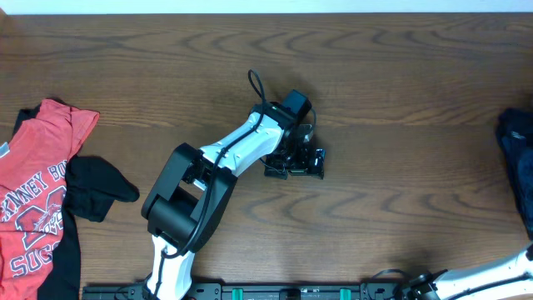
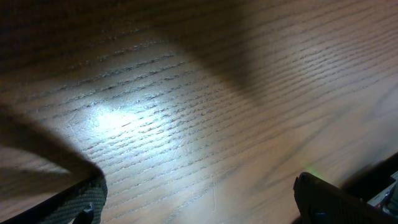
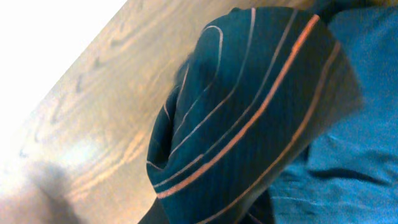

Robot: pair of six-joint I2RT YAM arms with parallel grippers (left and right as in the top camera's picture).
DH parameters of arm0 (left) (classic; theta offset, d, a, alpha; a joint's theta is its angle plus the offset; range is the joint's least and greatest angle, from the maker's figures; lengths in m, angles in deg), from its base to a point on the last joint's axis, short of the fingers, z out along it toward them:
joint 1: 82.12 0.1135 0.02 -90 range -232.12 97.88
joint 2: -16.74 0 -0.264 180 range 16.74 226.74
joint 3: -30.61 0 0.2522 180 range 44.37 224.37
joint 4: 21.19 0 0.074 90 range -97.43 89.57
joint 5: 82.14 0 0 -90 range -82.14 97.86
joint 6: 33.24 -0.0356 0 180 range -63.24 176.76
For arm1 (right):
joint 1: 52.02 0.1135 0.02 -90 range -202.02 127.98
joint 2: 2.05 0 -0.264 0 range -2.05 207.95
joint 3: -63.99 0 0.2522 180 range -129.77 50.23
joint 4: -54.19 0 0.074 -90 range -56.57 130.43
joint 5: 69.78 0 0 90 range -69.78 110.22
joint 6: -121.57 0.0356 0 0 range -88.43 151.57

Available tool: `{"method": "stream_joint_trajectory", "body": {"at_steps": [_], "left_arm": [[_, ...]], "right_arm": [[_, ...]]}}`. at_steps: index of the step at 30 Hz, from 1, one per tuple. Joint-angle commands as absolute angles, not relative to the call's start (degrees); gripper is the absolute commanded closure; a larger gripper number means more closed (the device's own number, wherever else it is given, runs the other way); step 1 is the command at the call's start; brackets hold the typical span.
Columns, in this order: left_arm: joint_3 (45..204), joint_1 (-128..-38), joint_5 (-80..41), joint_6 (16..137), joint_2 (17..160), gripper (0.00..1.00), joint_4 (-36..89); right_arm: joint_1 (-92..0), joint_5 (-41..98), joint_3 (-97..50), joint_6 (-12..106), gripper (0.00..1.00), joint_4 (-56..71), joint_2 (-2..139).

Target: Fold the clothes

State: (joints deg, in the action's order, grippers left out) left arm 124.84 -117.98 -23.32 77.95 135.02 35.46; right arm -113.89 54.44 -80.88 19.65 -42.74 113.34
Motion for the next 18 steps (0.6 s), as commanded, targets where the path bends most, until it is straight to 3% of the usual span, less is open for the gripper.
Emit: {"method": "stream_joint_trajectory", "body": {"at_steps": [1, 10, 18], "left_arm": [[124.49, -118.11, -23.06, 78.47, 137.36, 0.02, 35.73], [124.49, -118.11, -23.04, 78.47, 137.36, 0.02, 35.55], [124.49, -118.11, -23.04, 78.49, 137.36, 0.02, 34.15]], "right_arm": [[-115.83, 60.84, -81.34, 20.04, 0.99, -42.79, 111.83], [-110.52, 60.54, -81.32, 19.06, 0.99, -39.29, 111.96], [-99.87, 58.37, -81.34, 18.93, 0.99, -27.05, 111.96]]}}
